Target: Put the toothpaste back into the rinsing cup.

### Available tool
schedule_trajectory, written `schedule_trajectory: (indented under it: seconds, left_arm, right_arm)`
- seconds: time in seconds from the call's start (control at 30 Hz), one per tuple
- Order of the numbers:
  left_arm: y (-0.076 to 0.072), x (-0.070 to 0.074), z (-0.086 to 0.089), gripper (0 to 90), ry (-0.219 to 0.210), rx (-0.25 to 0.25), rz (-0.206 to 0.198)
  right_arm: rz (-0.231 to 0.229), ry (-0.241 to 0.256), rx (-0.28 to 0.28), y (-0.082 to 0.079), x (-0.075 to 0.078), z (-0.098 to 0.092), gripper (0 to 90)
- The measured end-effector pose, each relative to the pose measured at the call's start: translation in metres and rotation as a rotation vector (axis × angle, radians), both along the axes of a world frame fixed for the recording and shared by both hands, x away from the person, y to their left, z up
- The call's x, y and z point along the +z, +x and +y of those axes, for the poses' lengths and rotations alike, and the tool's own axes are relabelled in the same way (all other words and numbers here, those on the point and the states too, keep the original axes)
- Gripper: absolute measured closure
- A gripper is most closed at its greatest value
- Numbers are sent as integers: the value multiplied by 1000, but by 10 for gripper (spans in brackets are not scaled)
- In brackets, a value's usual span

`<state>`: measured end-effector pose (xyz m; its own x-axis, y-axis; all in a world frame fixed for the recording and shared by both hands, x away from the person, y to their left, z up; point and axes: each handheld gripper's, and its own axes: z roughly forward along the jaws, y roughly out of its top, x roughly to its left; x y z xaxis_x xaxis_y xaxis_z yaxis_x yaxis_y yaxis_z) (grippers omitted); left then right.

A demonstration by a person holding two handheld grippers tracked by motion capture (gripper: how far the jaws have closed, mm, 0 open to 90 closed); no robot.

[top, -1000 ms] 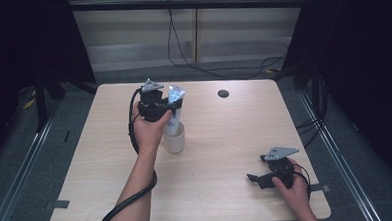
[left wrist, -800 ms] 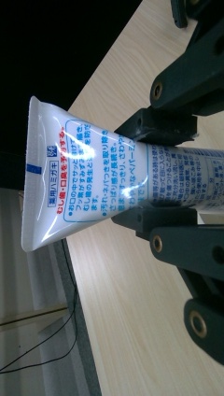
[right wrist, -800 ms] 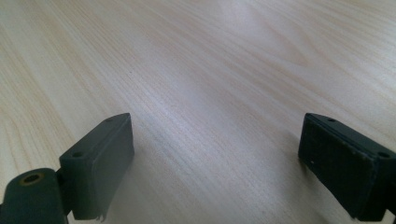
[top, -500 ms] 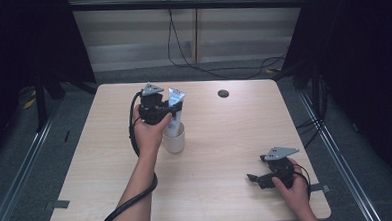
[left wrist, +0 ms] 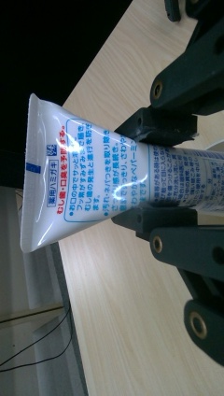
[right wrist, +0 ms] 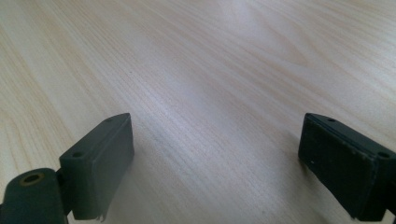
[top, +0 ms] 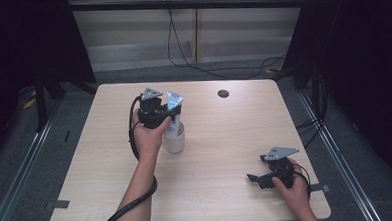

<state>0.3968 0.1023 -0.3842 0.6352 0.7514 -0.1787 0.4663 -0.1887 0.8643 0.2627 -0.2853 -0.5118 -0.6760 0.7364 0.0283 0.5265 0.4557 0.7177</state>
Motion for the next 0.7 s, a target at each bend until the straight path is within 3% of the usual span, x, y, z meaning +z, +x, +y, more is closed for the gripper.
schedule_trajectory:
  seconds: [0.7]
  left_arm:
    - [-7,-15,0,636,9,3,10]
  right_arm:
    - [1,0,-1,0,0,0,102]
